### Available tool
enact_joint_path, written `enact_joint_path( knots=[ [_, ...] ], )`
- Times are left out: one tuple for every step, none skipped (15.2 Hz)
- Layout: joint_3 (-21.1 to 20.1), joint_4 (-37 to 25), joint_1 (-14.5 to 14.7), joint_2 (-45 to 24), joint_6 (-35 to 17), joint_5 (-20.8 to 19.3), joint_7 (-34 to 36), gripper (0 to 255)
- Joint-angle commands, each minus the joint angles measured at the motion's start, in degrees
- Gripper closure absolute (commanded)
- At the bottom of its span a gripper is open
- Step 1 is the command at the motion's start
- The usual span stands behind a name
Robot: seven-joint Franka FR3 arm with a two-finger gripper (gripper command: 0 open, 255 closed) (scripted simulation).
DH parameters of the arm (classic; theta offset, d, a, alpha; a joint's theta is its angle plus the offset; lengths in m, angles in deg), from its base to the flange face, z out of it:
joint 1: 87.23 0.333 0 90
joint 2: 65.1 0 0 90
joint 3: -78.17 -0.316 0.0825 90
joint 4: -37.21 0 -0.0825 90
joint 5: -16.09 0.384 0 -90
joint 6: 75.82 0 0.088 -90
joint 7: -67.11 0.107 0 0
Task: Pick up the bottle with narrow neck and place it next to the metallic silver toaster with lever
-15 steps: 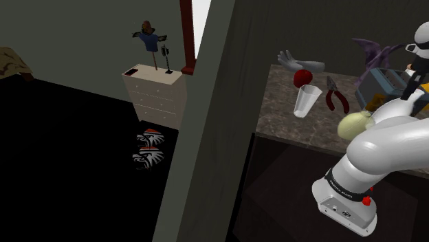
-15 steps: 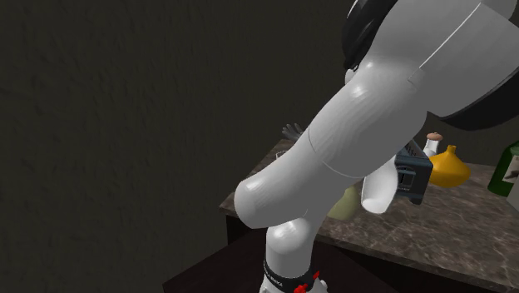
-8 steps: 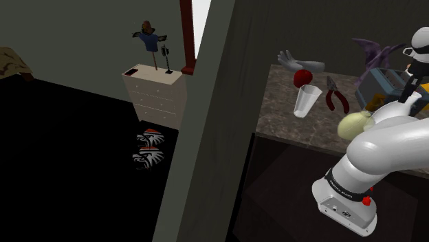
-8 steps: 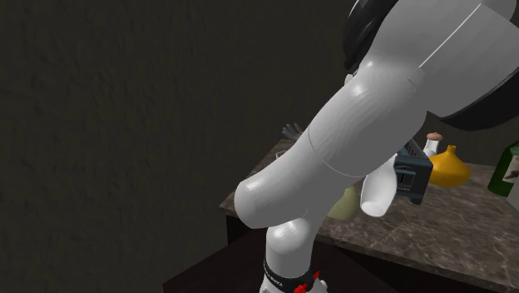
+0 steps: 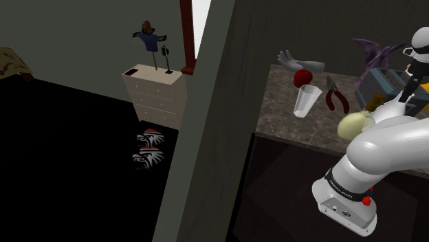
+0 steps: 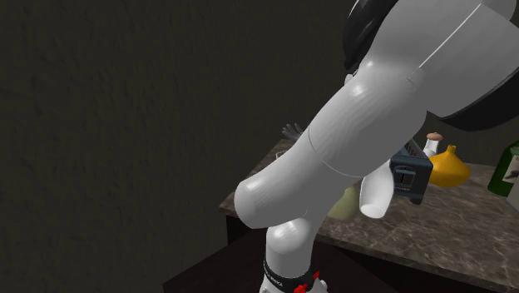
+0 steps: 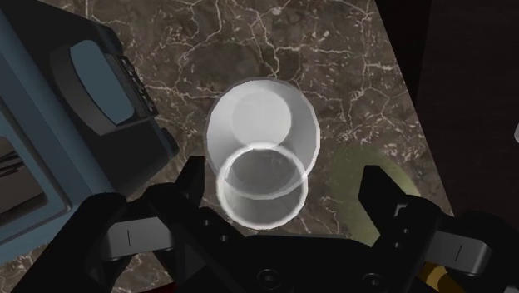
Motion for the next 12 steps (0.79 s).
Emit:
enact_joint_path(
  knots=[
    [-1.42,-1.22,-0.22,0.25,1.77,0.75,-0.22,0],
    [-2.74,-2.51,-0.36,0.42,3.52,1.49,-0.45,0],
    [-3.98,-3.87,-0.43,0.52,5.25,2.22,-0.69,0],
    [-4.89,-4.99,-0.44,0.53,6.58,2.79,-0.88,0],
    [-4.89,-4.99,-0.44,0.53,6.58,2.79,-0.88,0],
    [-4.90,-4.99,-0.44,0.53,6.58,2.80,-0.88,0],
    [-4.90,-4.99,-0.44,0.53,6.58,2.80,-0.88,0],
    [-4.90,-4.99,-0.44,0.53,6.58,2.80,-0.88,0],
    [-4.90,-4.99,-0.44,0.53,6.58,2.80,-0.88,0],
    [-4.90,-4.99,-0.44,0.53,6.58,2.80,-0.88,0],
    [-4.90,-4.99,-0.44,0.53,6.58,2.80,-0.88,0],
    [-4.90,-4.99,-0.44,0.53,6.58,2.80,-0.88,0]
  ],
)
